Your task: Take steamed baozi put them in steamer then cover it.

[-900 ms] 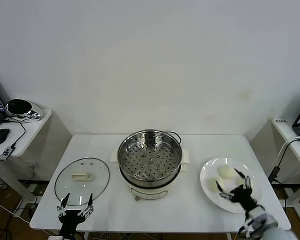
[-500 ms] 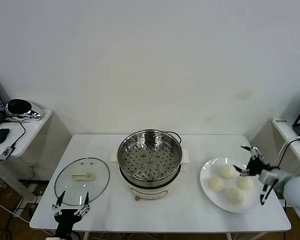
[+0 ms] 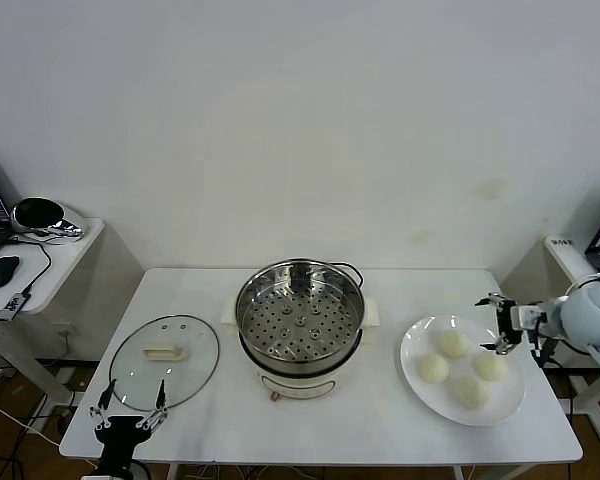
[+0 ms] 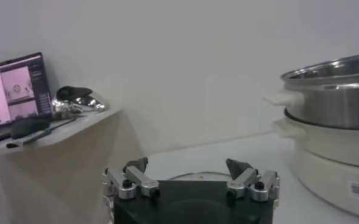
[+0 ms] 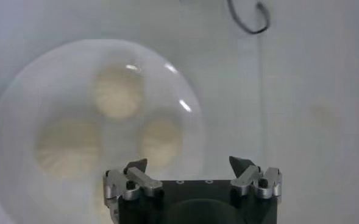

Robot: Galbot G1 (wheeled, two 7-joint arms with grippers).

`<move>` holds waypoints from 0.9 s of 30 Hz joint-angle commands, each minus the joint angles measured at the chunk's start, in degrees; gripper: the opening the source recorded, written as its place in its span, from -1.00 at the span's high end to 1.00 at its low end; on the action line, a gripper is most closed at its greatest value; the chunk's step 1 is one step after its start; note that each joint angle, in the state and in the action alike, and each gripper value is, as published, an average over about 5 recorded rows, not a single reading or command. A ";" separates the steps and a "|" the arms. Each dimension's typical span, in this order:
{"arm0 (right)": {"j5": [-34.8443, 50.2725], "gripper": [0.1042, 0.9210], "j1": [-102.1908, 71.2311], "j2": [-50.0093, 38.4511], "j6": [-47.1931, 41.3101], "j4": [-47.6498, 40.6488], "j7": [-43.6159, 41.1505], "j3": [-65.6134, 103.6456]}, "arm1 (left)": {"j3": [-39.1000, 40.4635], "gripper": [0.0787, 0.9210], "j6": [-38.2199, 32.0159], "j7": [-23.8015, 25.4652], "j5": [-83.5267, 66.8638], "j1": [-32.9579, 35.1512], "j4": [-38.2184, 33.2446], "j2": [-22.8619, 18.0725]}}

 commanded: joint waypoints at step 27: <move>-7.23 -0.73 20.10 17.77 1.17 -25.73 -4.01 -24.62 | -2.01 -0.77 -0.70 -0.12 1.04 0.10 0.76 0.03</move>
